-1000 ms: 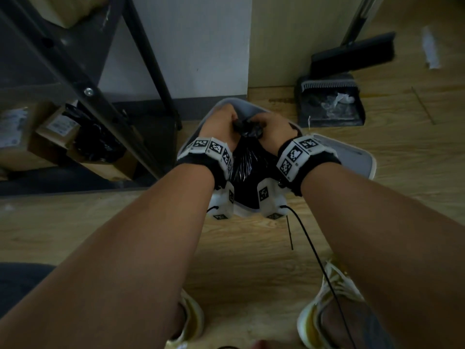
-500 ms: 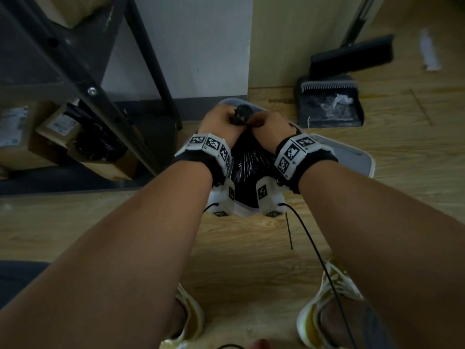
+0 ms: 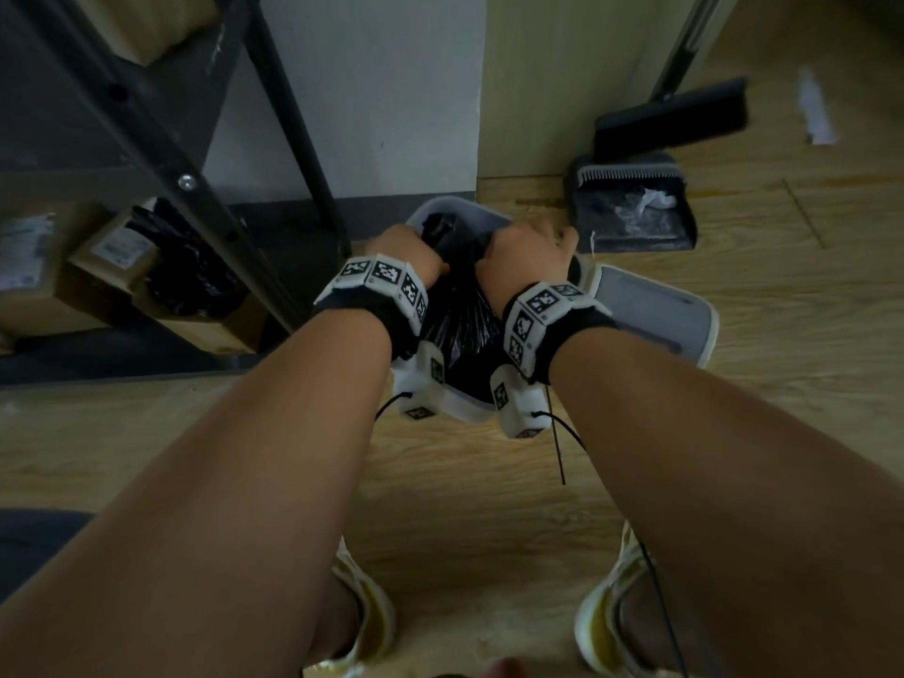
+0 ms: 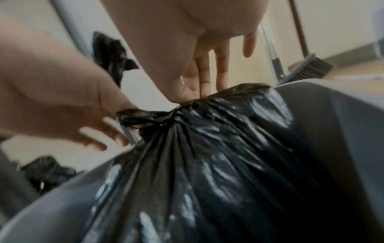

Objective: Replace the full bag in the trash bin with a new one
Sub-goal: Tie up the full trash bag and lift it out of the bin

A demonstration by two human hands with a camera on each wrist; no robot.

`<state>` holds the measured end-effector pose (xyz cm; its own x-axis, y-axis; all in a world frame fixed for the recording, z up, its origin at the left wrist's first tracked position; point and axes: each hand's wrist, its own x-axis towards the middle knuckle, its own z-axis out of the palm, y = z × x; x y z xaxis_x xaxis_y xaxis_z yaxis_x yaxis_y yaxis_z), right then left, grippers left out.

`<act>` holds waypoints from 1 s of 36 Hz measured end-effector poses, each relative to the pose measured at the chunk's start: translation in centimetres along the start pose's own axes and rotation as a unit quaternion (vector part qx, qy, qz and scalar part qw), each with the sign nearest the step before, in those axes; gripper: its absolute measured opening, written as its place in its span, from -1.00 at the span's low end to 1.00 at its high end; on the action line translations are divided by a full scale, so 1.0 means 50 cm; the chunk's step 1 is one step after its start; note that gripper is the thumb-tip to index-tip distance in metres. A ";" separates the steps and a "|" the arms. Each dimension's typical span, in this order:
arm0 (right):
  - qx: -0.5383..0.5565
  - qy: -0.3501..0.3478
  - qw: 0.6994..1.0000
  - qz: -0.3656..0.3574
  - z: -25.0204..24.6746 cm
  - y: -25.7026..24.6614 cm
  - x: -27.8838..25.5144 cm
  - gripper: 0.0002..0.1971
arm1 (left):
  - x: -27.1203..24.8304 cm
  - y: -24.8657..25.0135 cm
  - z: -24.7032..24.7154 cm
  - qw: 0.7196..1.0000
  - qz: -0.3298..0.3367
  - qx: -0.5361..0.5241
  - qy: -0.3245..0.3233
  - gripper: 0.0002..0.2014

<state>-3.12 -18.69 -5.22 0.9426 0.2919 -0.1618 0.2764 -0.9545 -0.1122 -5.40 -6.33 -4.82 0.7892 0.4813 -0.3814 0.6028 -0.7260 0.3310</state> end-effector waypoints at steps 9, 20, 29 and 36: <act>0.040 0.002 0.999 0.000 -0.002 0.004 -0.004 -0.68 | -0.022 -0.025 0.008 0.999 0.033 0.017 -0.008 -0.61; 0.109 -0.001 0.994 -0.030 -0.010 0.039 -0.021 -0.69 | -0.008 -0.103 0.035 0.998 -0.050 0.017 0.025 -0.77; -0.052 -0.026 0.995 -0.084 0.014 0.027 -0.034 -0.67 | -0.028 -0.098 0.066 0.992 0.060 0.110 -0.017 -0.73; -0.057 -0.022 0.995 -0.078 0.003 0.021 -0.034 -0.82 | -0.041 -0.097 0.077 0.994 0.063 0.082 0.024 -0.74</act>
<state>-4.47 -20.17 -5.23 0.8782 0.4370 -0.1946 0.4404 -0.8974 -0.0275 -10.40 -5.67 -8.96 0.8642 0.4023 -0.3022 0.4751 -0.8503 0.2265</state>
